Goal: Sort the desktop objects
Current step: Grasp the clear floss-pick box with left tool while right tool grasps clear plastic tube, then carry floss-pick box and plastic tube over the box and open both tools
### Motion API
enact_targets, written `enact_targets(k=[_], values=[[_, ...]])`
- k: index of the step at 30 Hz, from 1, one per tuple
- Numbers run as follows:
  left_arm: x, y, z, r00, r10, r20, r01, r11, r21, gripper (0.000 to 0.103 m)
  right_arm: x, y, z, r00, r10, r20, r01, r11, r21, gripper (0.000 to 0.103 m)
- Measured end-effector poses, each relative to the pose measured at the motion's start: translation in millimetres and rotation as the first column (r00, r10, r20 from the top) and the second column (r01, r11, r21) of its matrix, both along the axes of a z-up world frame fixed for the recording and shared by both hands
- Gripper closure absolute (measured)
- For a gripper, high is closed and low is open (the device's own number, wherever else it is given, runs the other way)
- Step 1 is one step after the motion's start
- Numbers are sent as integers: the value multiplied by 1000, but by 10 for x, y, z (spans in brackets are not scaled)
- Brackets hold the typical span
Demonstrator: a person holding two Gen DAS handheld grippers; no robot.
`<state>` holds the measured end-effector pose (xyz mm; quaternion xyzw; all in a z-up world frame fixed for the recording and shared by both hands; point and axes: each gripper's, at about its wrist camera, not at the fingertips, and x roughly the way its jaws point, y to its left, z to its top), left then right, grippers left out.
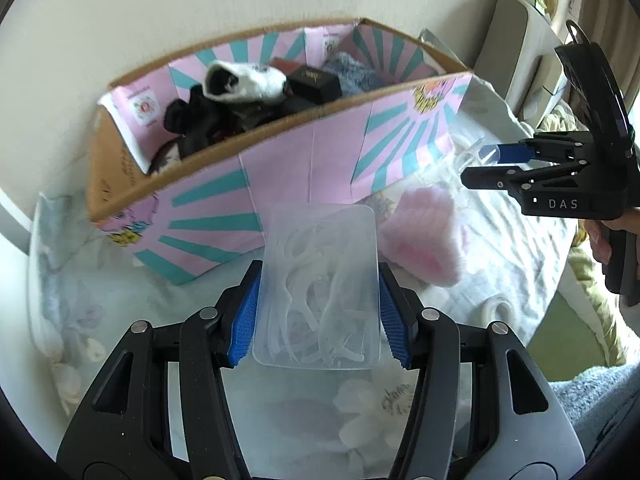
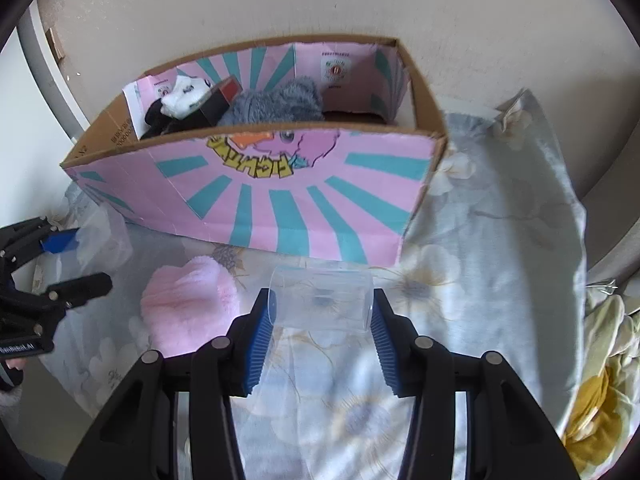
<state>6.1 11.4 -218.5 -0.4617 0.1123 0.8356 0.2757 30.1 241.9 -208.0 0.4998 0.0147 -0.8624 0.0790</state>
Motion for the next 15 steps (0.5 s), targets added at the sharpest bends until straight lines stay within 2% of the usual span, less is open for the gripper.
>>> enact_targets(k=[3, 4, 8, 15], values=[[11, -56, 155, 1000, 13, 6, -13, 1000, 5, 52, 73, 25, 109, 1000, 9, 1, -9, 1000, 3, 59], [-3, -92, 209, 1000, 17, 11, -17, 1000, 11, 52, 42, -103, 129, 1000, 14, 3, -14, 1000, 2, 59], [-6, -186, 470, 999, 39, 29, -40, 998, 40, 52, -39, -122, 218, 999, 32, -4, -32, 999, 2, 59], [-116, -203, 769, 998, 53, -15, -53, 998, 38, 52, -246, -32, 635, 996, 67, -56, -67, 998, -2, 59]])
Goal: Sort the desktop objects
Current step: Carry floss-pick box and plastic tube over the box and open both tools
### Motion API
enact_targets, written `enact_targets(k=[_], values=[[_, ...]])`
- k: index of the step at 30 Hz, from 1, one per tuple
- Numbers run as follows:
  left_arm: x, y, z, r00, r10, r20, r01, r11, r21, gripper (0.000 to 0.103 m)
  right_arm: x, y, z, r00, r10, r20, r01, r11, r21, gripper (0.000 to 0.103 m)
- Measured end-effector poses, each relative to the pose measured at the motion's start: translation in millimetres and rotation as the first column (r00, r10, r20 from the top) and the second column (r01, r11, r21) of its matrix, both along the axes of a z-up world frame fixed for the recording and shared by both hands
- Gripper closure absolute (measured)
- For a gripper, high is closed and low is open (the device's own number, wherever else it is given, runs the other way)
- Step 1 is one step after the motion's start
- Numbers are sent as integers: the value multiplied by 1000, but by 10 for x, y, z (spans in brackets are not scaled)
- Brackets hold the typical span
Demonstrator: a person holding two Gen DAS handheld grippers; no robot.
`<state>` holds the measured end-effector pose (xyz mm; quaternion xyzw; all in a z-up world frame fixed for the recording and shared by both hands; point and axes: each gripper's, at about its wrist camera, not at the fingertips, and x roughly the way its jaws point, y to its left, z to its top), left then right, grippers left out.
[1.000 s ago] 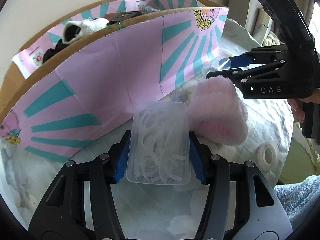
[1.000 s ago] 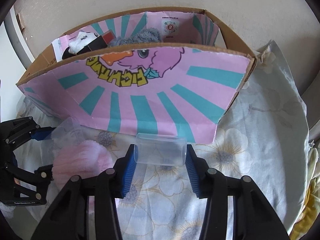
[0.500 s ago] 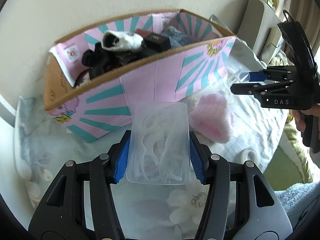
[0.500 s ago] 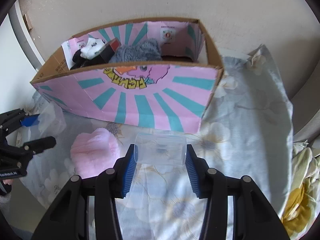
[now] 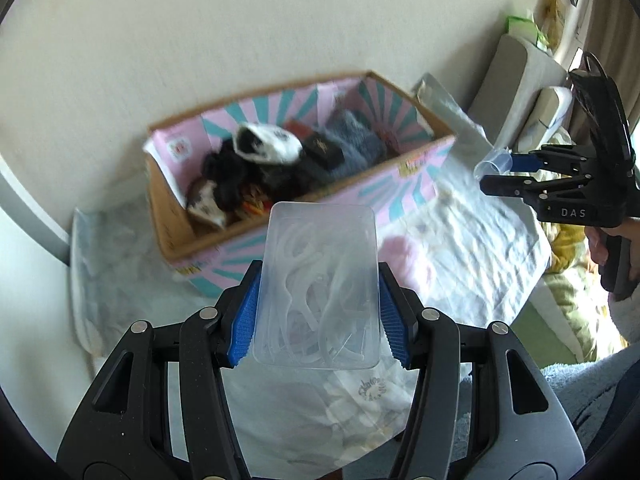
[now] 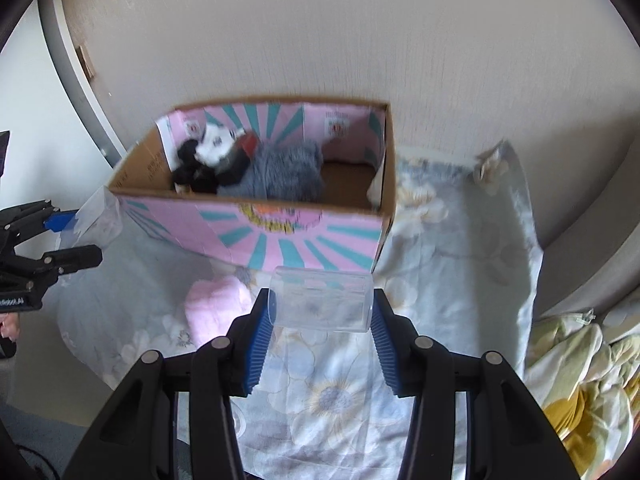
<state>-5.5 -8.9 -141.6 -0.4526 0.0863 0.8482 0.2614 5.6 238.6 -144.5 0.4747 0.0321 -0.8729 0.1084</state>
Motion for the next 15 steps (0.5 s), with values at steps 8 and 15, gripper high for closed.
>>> enact_targets(k=[8, 15], values=[[-428, -29, 329, 999, 3, -45, -3, 1000, 5, 52, -248, -72, 326, 997, 42, -63, -42, 999, -2, 59], [-970, 175, 329, 999, -29, -15, 29, 1000, -12, 52, -715, -299, 382, 991, 128, -41, -127, 992, 23, 59]])
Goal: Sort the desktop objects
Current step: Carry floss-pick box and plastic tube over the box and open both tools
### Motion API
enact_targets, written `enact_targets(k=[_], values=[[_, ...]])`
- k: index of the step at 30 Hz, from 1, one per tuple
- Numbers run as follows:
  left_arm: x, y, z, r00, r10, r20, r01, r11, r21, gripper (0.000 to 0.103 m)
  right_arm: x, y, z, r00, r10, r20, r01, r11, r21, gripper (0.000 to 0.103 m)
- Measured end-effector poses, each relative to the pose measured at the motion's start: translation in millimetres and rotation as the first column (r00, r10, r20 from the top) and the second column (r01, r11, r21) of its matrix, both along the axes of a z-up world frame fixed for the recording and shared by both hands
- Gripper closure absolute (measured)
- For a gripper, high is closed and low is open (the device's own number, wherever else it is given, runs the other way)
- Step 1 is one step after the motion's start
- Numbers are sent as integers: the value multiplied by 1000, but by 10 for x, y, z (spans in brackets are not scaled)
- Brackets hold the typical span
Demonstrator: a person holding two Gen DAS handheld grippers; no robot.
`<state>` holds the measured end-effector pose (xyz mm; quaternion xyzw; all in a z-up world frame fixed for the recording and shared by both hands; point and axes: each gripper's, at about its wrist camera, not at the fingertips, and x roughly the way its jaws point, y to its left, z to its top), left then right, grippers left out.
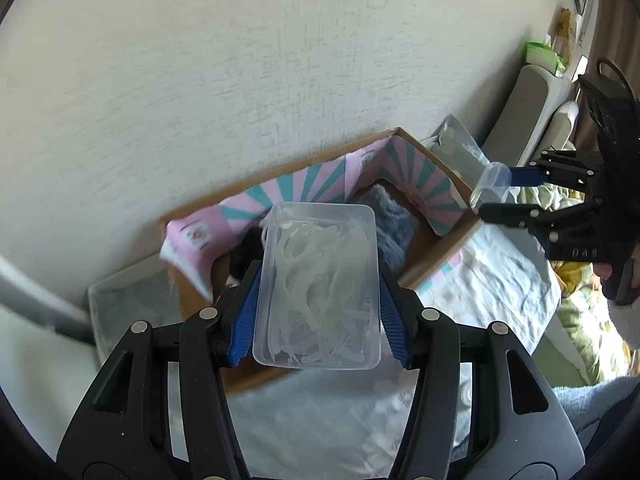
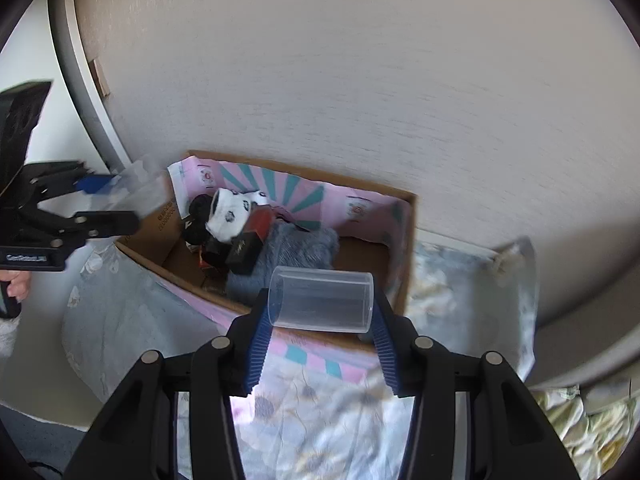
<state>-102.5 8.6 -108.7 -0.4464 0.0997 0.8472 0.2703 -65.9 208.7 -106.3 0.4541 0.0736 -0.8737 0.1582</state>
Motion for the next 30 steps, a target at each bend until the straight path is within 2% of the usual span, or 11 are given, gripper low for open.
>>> enact_targets(k=[6, 10, 24, 25, 27, 28, 29, 30], values=[[-437, 107, -144, 998, 20, 57, -19, 1000, -6, 52, -377, -251, -153, 997, 61, 42, -63, 998, 31, 59], [-634, 140, -262, 996, 35, 83, -33, 999, -24, 52, -549, -362, -255, 993, 95, 71, -96, 995, 16, 59], [-919, 161, -448, 986, 89, 141, -87, 996, -15, 51, -870, -402, -478, 981, 107, 161, -99, 993, -57, 59], [-940, 153, -452, 984, 94, 151, -93, 996, -15, 47, -881, -407, -494, 980, 110, 168, -100, 993, -62, 59], [-966, 128, -456, 978, 128, 164, -126, 992, -20, 11, -896, -416, -538, 975, 113, 194, -102, 993, -65, 55], [-960, 109, -440, 978, 141, 156, -140, 990, -23, 1, -888, -409, -544, 975, 108, 195, -97, 993, -64, 47], [-935, 82, -406, 980, 152, 125, -152, 988, -11, 0, -863, -380, -538, 976, 100, 193, -87, 993, -75, 35], [-913, 59, -382, 981, 157, 115, -157, 988, -7, 0, -835, -348, -526, 977, 95, 192, -79, 993, -93, 27]])
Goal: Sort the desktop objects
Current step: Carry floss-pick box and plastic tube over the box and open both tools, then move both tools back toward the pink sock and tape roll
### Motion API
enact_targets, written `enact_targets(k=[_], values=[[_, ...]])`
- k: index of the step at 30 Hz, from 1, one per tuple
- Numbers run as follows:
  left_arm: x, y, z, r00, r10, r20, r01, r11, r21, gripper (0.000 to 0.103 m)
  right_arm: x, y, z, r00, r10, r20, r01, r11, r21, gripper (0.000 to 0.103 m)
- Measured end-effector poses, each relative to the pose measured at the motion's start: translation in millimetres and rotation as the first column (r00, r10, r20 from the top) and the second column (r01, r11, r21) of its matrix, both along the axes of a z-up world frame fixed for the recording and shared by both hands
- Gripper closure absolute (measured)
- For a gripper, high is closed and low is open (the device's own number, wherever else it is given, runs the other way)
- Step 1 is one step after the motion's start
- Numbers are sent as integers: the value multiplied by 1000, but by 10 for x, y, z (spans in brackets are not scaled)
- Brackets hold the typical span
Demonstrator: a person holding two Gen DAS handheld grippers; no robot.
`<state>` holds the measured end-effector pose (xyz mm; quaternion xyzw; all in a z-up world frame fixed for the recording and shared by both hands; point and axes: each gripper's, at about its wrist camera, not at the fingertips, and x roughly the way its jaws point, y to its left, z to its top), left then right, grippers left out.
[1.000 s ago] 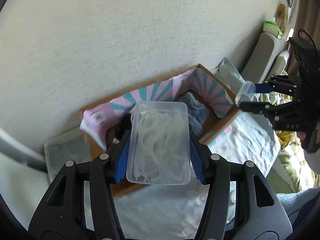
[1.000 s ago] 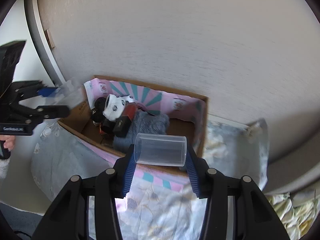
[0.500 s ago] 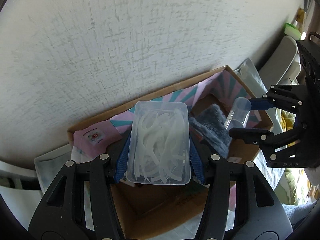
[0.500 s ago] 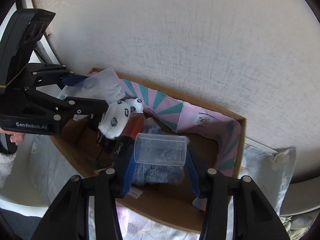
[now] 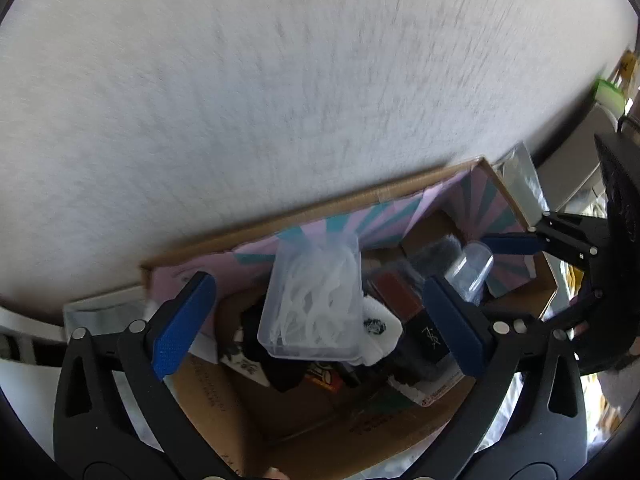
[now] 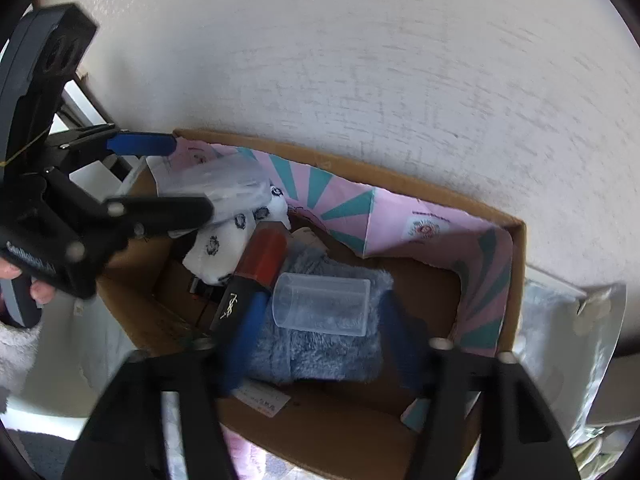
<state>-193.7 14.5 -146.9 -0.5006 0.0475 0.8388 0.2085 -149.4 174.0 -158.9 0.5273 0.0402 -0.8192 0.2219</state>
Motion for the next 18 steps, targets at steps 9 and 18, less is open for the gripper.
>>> enact_targets(k=[9, 18], values=[[292, -267, 168, 1000, 23, 17, -25, 985, 173, 0, 373, 280, 153, 998, -60, -21, 58, 993, -98, 0], [598, -222, 257, 999, -21, -42, 25, 994, 104, 0, 515, 476, 303, 990, -111, -85, 102, 989, -105, 0]])
